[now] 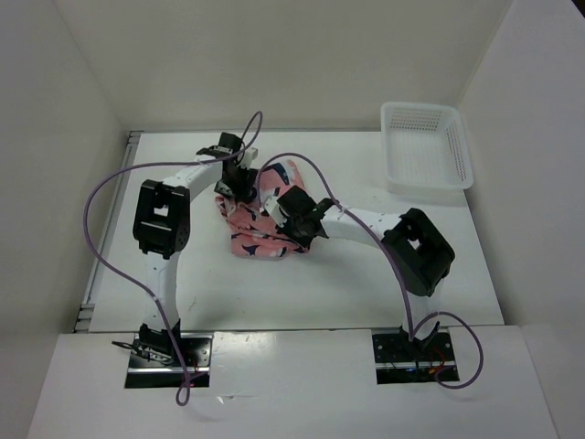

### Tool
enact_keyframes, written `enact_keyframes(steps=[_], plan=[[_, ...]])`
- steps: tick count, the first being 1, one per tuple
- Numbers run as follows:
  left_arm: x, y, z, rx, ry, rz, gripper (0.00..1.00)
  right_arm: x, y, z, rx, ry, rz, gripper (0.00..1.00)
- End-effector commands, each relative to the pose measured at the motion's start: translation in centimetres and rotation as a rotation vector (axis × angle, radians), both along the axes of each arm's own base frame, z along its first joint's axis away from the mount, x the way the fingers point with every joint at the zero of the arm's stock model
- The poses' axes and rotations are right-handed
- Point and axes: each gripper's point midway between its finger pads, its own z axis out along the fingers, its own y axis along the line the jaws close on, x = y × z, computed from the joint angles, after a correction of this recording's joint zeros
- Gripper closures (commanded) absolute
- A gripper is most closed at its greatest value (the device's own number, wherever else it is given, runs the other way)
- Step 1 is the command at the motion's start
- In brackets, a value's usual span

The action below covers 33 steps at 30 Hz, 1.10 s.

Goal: Fold and stack the shorts
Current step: Fold the shorts

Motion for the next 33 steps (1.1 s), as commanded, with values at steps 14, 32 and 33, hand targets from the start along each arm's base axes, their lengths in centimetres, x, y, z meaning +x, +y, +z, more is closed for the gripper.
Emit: enact_keyframes(steps=[14, 32, 33], plan=[[2.2, -0.2, 7.8, -0.053, -0.170, 0.000, 0.18, 1.1, 4.8, 11.0, 0.335, 0.030, 0.119, 0.57], [-10.4, -0.7, 5.1, -0.149, 0.118, -0.077, 0.12, 24.5, 0.4, 7.7, 0.707, 0.053, -0.539, 0.28], [-10.2, -0.8, 4.8, -0.150, 0.115, -0.078, 0.12, 24.6, 0.7, 7.7, 0.723, 0.064, -0.530, 0.28]])
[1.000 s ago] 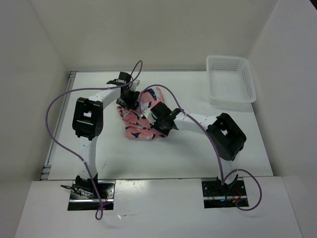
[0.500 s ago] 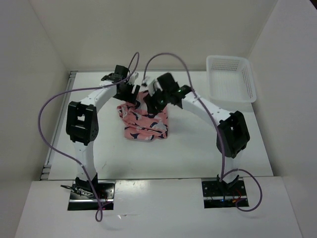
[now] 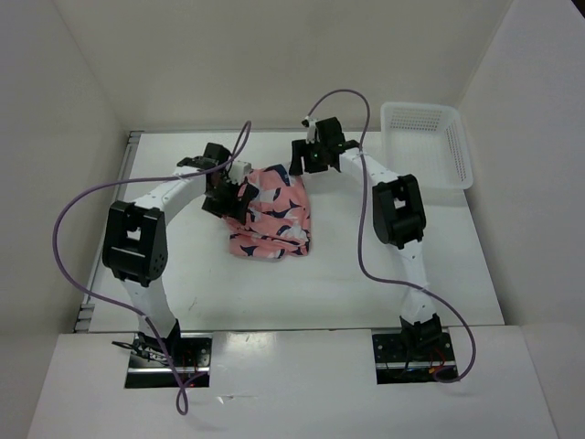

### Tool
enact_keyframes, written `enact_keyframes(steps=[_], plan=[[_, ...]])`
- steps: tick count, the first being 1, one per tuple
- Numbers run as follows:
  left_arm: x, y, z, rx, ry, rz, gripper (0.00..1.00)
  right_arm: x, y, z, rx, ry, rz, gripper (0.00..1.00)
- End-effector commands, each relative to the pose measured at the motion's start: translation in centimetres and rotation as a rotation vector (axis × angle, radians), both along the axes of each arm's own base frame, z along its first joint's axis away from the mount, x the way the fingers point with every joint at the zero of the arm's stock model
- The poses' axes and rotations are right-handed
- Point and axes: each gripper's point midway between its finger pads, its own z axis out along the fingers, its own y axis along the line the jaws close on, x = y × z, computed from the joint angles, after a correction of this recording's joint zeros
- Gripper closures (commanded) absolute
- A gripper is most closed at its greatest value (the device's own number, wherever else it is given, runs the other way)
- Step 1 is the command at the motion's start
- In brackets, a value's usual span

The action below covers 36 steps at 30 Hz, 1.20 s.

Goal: Fold and stack the shorts
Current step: Fold the shorts

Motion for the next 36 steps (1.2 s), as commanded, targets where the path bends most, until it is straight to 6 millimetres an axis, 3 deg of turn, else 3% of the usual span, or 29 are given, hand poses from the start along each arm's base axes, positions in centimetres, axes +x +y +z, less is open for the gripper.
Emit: enact_keyframes(steps=[1, 4, 5, 8, 9, 12, 13, 16, 20, 21, 25, 27, 29, 31, 36], plan=[[-1.0, -0.9, -0.9, -0.032, 0.044, -0.029, 0.14, 1.7, 1.5, 2.2, 0.076, -0.043, -0.029, 0.28], [-1.1, -0.7, -2.1, -0.015, 0.065, -0.024, 0.19, 2.3, 1.7, 1.1, 0.086, -0.024, -0.058, 0.28], [-1.2, -0.7, -2.6, -0.012, 0.077, -0.024, 0.30, 2.5, 1.7, 0.3, 0.090, -0.006, -0.078, 0.33], [-1.6, -0.4, -3.7, 0.004, 0.106, -0.021, 0.48, 3.2, 1.6, -0.2, 0.098, 0.001, -0.122, 0.54], [-2.2, -0.1, -4.1, 0.019, 0.126, -0.017, 0.59, 3.4, 1.4, -0.9, 0.091, 0.012, -0.144, 0.72], [-3.0, 0.4, -4.5, 0.037, 0.153, -0.013, 0.67, 4.5, 0.4, -0.7, 0.098, 0.012, -0.229, 0.90], [-3.4, 0.7, -4.9, 0.051, 0.167, -0.010, 0.67, 4.6, 0.2, -1.5, 0.085, 0.018, -0.241, 0.99], [-3.7, 1.1, -5.2, 0.053, 0.179, 0.000, 0.76, 5.1, 0.3, -1.3, 0.097, 0.016, -0.262, 1.00], [-2.9, 0.9, -4.3, 0.048, 0.157, 0.001, 0.75, 4.8, 0.5, -1.3, 0.114, 0.041, -0.266, 1.00], [-1.9, 1.0, -3.3, 0.041, 0.132, 0.010, 0.67, 4.5, 0.6, -1.0, 0.126, 0.048, -0.262, 1.00], [0.4, 0.5, 1.6, -0.042, 0.027, 0.014, 0.53, 4.2, 0.5, -0.6, 0.120, 0.043, -0.257, 1.00], [1.6, 0.0, 3.8, -0.067, -0.037, 0.008, 0.38, 4.0, 0.4, -1.1, 0.114, 0.054, -0.258, 1.00], [2.1, -0.3, 3.7, -0.083, -0.048, 0.002, 0.26, 4.0, 0.4, -1.1, 0.114, 0.054, -0.258, 1.00], [1.9, -0.6, 1.9, -0.065, -0.012, -0.005, 0.25, 4.0, 0.4, -1.1, 0.109, 0.049, -0.252, 1.00], [2.1, -2.3, -0.3, -0.090, 0.013, -0.041, 0.25, 4.0, 0.0, -1.0, 0.094, 0.038, -0.261, 1.00]])
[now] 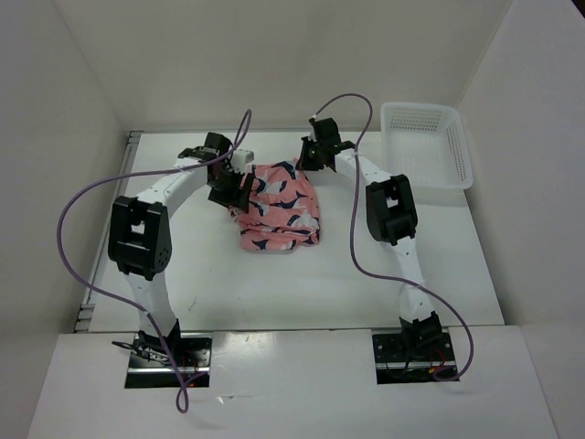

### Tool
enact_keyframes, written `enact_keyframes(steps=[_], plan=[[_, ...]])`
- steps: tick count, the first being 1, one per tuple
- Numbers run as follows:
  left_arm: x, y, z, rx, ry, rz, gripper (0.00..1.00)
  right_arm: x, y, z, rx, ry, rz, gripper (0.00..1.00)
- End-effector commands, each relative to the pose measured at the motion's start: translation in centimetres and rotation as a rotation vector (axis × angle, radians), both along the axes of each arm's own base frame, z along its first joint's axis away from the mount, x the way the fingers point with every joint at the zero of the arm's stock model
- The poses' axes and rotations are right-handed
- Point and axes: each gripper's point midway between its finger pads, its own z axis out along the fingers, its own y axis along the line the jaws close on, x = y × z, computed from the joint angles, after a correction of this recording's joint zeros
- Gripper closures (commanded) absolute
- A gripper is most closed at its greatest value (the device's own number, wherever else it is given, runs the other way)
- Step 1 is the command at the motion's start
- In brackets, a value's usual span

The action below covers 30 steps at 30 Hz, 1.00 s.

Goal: Fold and stack the shorts
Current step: Fold the shorts

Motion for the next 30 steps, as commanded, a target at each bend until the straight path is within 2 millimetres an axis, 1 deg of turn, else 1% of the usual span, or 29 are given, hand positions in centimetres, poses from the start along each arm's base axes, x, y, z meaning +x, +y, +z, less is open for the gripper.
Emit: enact_keyframes(steps=[1, 2, 3, 4, 5, 6, 9, 10, 11, 12, 13, 14, 15, 16, 17, 18, 19, 20, 21, 23, 24, 25, 26, 27, 28, 29, 30], plan=[[-0.2, -2.2, -1.7, -0.050, 0.032, -0.054, 0.25, 1.1, -0.3, 2.3, 0.003, -0.070, -0.020, 1.00], [0.1, -2.3, -2.1, -0.049, 0.039, -0.054, 0.26, 0.9, -0.4, 1.8, -0.001, -0.060, -0.020, 1.00], [0.2, -2.5, -2.4, -0.061, 0.042, -0.059, 0.27, 0.9, -0.4, 1.8, -0.001, -0.060, -0.020, 1.00], [0.5, -2.8, -2.3, -0.070, 0.040, -0.063, 0.30, 1.0, -0.4, 2.4, 0.003, -0.068, -0.020, 1.00], [0.8, -2.8, -2.5, -0.070, 0.041, -0.063, 0.40, 1.0, -0.4, 2.4, 0.003, -0.069, -0.020, 1.00], [0.6, -3.2, -2.4, -0.093, 0.047, -0.073, 0.46, 0.8, -0.5, 2.0, -0.001, -0.060, -0.020, 1.00], [0.5, -3.5, -2.7, -0.109, 0.060, -0.080, 0.62, 0.9, -0.6, 1.9, -0.013, -0.067, -0.022, 1.00], [-0.2, -3.4, -3.1, -0.104, 0.084, -0.079, 0.65, 0.9, -0.6, 1.9, -0.013, -0.067, -0.022, 1.00], [-0.2, -3.4, -3.5, -0.103, 0.093, -0.078, 0.71, 0.9, -0.6, 1.9, -0.013, -0.067, -0.022, 1.00], [-0.8, -3.4, -3.7, -0.110, 0.113, -0.081, 0.77, 0.9, -0.6, 1.9, -0.013, -0.067, -0.022, 1.00], [-1.1, -3.3, -3.8, -0.107, 0.125, -0.081, 0.91, 1.0, -0.8, 1.9, -0.018, -0.069, -0.029, 1.00], [-1.5, -3.5, -3.6, -0.120, 0.130, -0.085, 1.00, 1.0, -0.7, 1.9, -0.012, -0.064, -0.036, 1.00], [-1.2, -3.1, -3.2, -0.122, 0.120, -0.075, 1.00, 1.3, -1.2, 1.9, -0.026, -0.067, -0.067, 1.00], [-1.9, -2.9, -3.0, -0.122, 0.123, -0.075, 1.00, 1.5, -1.4, 2.4, -0.031, -0.079, -0.080, 1.00], [-1.8, -2.2, -2.7, -0.114, 0.122, -0.057, 1.00, 1.6, -1.6, 2.4, -0.040, -0.083, -0.090, 1.00], [-2.1, -1.7, -3.0, -0.111, 0.139, -0.046, 1.00, 1.5, -1.9, 2.2, -0.046, -0.072, -0.108, 1.00], [-2.6, -1.2, -2.6, -0.109, 0.155, -0.034, 1.00, 1.8, -2.4, 2.1, -0.066, -0.080, -0.134, 1.00], [-2.9, -0.9, -2.3, -0.099, 0.160, -0.031, 1.00, 2.1, -2.5, 2.5, -0.070, -0.091, -0.144, 1.00], [-3.9, -0.7, -2.7, -0.092, 0.197, -0.028, 1.00, 2.4, -2.5, 3.0, -0.064, -0.101, -0.158, 1.00], [-4.7, -0.6, -2.9, -0.088, 0.215, -0.027, 1.00, 2.6, -2.6, 3.4, -0.059, -0.107, -0.171, 1.00], [-5.4, -0.8, -3.4, -0.083, 0.237, -0.036, 1.00, 2.6, -2.6, 2.8, -0.063, -0.099, -0.171, 1.00], [-5.7, -0.6, -3.7, -0.073, 0.244, -0.033, 1.00, 2.6, -2.6, 2.8, -0.063, -0.099, -0.171, 1.00], [-5.8, -0.9, -3.7, -0.072, 0.244, -0.042, 1.00, 2.6, -2.6, 2.8, -0.063, -0.099, -0.171, 1.00], [-6.2, -1.2, -3.9, -0.069, 0.254, -0.051, 0.95, 2.5, -2.4, 2.8, -0.061, -0.100, -0.155, 1.00], [-6.2, -1.0, -4.0, -0.060, 0.252, -0.048, 0.83, 2.5, -2.4, 2.8, -0.061, -0.100, -0.154, 0.98], [-5.6, -1.2, -3.7, -0.064, 0.231, -0.049, 0.75, 2.2, -2.1, 3.0, -0.053, -0.098, -0.130, 0.85], [-5.8, -1.5, -4.0, -0.061, 0.240, -0.058, 0.69, 2.1, -1.9, 3.0, -0.046, -0.095, -0.120, 0.79]])
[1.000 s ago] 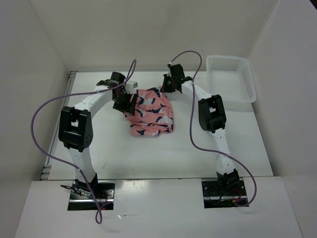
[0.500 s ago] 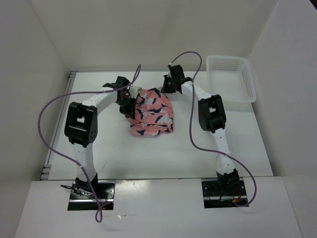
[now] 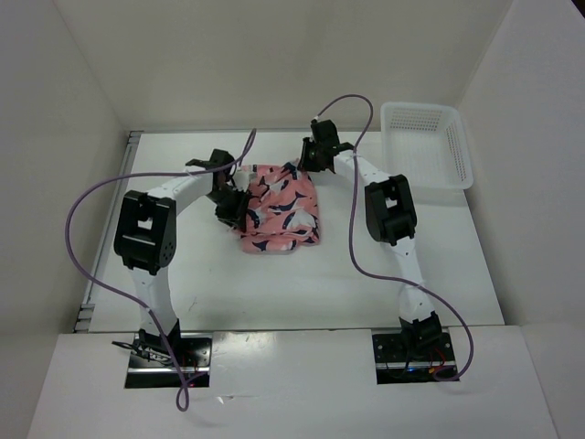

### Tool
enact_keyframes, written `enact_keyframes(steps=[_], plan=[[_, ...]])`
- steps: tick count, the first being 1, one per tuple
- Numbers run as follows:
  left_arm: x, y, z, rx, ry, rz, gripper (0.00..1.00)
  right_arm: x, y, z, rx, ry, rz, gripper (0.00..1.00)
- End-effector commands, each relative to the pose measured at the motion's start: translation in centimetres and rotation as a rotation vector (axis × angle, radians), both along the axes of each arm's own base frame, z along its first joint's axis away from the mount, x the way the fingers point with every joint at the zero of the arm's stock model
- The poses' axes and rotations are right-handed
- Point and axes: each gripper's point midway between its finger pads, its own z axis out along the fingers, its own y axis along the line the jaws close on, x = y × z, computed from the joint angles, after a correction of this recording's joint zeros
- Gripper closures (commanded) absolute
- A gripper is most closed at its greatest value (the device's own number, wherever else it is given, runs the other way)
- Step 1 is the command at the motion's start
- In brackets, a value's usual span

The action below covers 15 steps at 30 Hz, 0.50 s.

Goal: Fold and stack the shorts
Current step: Fold the shorts

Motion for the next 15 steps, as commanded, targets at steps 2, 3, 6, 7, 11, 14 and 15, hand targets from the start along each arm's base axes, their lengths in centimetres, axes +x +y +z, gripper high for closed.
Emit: enact_keyframes(steps=[2, 3, 6, 7, 11, 14, 15], plan=[[-0.5, -0.6, 1.7, -0.009, -0.002, -0.022, 0.54, 0.8, 0.2, 4.3, 0.026, -0.089, 0.034, 0.62], [0.0, -0.7, 1.9, -0.014, -0.020, -0.022, 0.50, 0.5, 0.3, 4.5, 0.025, -0.090, 0.055, 0.58], [0.9, -0.8, 3.0, -0.011, -0.061, -0.019, 0.36, 0.2, 1.0, 6.3, 0.042, -0.129, 0.119, 0.41], [1.3, -0.6, 3.2, -0.002, -0.073, -0.016, 0.33, 0.1, 1.1, 7.4, 0.045, -0.148, 0.133, 0.38], [3.7, 0.0, 6.3, -0.013, -0.174, 0.012, 0.26, -0.4, 0.8, 10.9, 0.009, -0.227, 0.187, 0.30], [6.9, 0.7, 10.5, -0.025, -0.335, 0.045, 0.12, -2.3, 0.2, 13.3, -0.036, -0.269, 0.273, 0.25], [7.7, 0.9, 11.0, -0.014, -0.366, 0.053, 0.12, -3.4, -0.1, 12.6, -0.054, -0.254, 0.299, 0.25]])
